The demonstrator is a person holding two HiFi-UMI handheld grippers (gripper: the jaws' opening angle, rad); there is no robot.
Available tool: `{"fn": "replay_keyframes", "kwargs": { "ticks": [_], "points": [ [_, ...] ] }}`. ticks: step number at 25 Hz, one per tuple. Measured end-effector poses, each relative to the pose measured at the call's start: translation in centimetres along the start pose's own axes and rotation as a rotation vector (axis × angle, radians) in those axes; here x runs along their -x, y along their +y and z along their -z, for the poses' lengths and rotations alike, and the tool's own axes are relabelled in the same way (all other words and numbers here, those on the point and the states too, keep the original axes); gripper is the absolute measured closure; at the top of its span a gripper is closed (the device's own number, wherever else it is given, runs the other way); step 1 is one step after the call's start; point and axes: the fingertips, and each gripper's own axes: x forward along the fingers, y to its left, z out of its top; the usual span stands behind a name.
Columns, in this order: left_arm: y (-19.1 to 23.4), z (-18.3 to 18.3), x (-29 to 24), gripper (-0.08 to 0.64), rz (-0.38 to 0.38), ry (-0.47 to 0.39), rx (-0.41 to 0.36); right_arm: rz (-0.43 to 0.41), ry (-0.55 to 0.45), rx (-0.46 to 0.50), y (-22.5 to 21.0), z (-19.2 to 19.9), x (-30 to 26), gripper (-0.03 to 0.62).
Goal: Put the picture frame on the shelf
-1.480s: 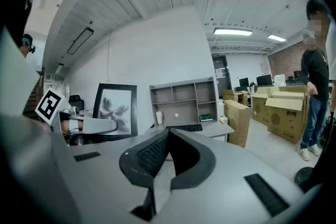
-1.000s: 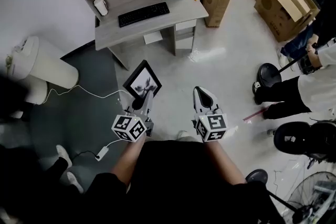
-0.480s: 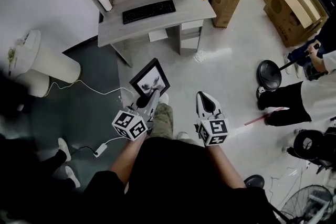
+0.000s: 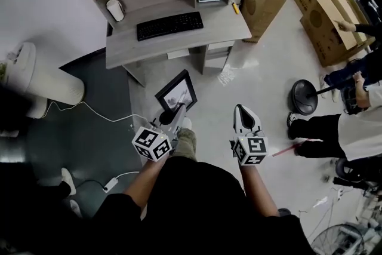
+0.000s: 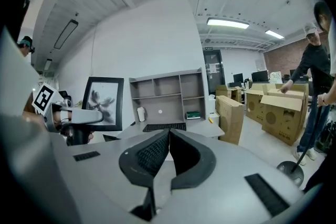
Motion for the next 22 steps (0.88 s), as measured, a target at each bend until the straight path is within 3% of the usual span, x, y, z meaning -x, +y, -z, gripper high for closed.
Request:
{"fn": "replay_keyframes", "kwargs": {
  "ticks": [5, 8, 12, 18, 22],
  "points": [
    [4.7, -5.1, -4.1, 0.535, 0.041, 0.012, -0.066, 0.091, -0.009, -0.012, -4.0, -4.5, -6.3, 0.580],
    [7.8, -8.0, -6.6, 0.535, 0.062, -0.007, -0.063, 0.119, -0.014, 0.005, -5.1, -7.2, -9.9, 0.580],
    [12.3, -9.7, -8.7, 0.535, 0.068, -0.007, -0.045, 0.111, -0.016, 0.001, -4.2, -8.7, -14.6, 0.580],
    [17.5, -11.3, -11.1, 0.535, 0.091, 0.012, -0.075, 0.089, -0.008, -0.004, -2.2, -9.9, -20.5, 0.580],
    [19.7, -12.1, -12.1, 0.535, 0.096, 0.009, -0.010, 0.098, -0.009, -0.146, -2.6, -10.5, -22.1, 0.580]
  ]
}}
